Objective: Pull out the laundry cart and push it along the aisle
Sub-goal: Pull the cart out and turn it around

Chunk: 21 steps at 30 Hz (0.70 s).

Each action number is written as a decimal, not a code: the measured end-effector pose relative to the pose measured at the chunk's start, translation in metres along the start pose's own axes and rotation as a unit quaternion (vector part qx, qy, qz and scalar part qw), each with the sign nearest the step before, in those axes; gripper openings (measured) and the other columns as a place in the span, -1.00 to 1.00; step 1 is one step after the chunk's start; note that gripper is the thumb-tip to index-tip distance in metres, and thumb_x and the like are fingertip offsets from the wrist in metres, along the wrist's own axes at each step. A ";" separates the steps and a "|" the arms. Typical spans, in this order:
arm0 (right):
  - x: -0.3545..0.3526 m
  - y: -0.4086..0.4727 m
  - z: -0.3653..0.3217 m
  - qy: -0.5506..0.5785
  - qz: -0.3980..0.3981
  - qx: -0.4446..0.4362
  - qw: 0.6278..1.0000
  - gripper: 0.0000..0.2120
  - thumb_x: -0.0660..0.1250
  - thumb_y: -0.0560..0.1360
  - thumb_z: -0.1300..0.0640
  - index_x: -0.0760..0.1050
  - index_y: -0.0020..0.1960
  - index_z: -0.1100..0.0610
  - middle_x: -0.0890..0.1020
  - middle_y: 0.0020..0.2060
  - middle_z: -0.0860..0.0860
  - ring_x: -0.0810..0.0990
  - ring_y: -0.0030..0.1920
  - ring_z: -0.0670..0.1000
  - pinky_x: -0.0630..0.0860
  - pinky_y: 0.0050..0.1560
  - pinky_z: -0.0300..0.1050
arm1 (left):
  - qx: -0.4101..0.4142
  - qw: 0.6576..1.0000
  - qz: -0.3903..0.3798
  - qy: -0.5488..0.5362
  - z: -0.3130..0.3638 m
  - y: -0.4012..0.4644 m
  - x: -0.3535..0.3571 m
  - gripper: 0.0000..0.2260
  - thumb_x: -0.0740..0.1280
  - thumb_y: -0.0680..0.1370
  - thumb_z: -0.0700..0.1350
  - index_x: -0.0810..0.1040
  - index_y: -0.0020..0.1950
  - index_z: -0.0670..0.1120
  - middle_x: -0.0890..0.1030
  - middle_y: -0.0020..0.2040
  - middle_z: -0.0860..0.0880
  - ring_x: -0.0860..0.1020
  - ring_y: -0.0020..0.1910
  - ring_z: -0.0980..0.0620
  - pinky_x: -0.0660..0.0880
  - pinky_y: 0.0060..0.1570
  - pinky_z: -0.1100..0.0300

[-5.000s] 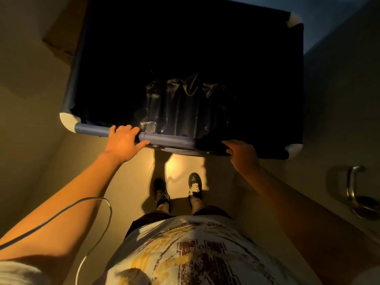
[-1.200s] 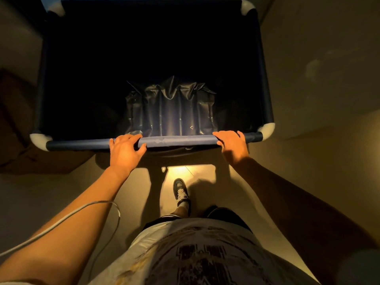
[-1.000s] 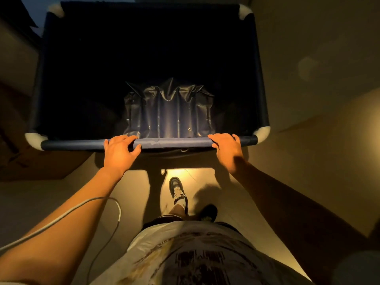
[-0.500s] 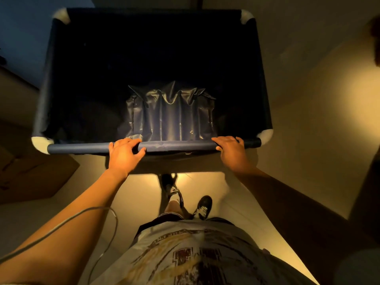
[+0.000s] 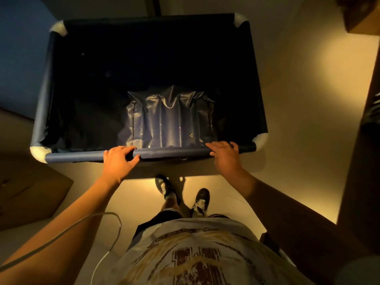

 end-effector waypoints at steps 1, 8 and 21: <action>0.001 -0.005 0.005 0.002 0.002 0.002 1.000 -0.47 0.33 0.56 0.22 0.37 0.47 -0.14 0.52 0.40 -0.09 0.40 0.44 -0.01 0.13 0.51 0.09 | 0.001 1.000 -0.003 0.000 0.004 -0.001 0.003 -0.60 0.34 0.59 0.16 0.56 0.40 0.05 0.63 0.26 -0.10 0.52 0.31 -0.16 0.28 0.46 -0.33; 0.002 -0.035 0.037 0.004 0.007 0.025 1.000 -0.46 0.32 0.56 0.21 0.37 0.48 -0.14 0.51 0.41 -0.10 0.39 0.45 -0.02 0.11 0.52 0.09 | 0.026 0.999 -0.015 0.021 0.032 -0.009 0.019 -0.60 0.32 0.59 0.20 0.56 0.38 0.08 0.63 0.24 -0.08 0.53 0.28 -0.15 0.33 0.43 -0.30; 0.001 -0.097 0.105 0.034 0.064 0.100 0.992 -0.55 0.26 0.59 0.22 0.46 0.43 -0.07 0.56 0.36 -0.05 0.42 0.44 0.02 0.09 0.58 0.11 | 0.115 0.990 -0.055 0.062 0.101 -0.027 0.051 -0.59 0.24 0.61 0.25 0.54 0.39 0.11 0.63 0.20 -0.04 0.55 0.26 -0.13 0.28 0.47 -0.26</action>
Point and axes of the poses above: each hand's wrist, its own y-axis towards the middle knuckle, its own x-axis out of the palm, z = x × y, the point moved 1 cm from there along y, towards the middle knuckle
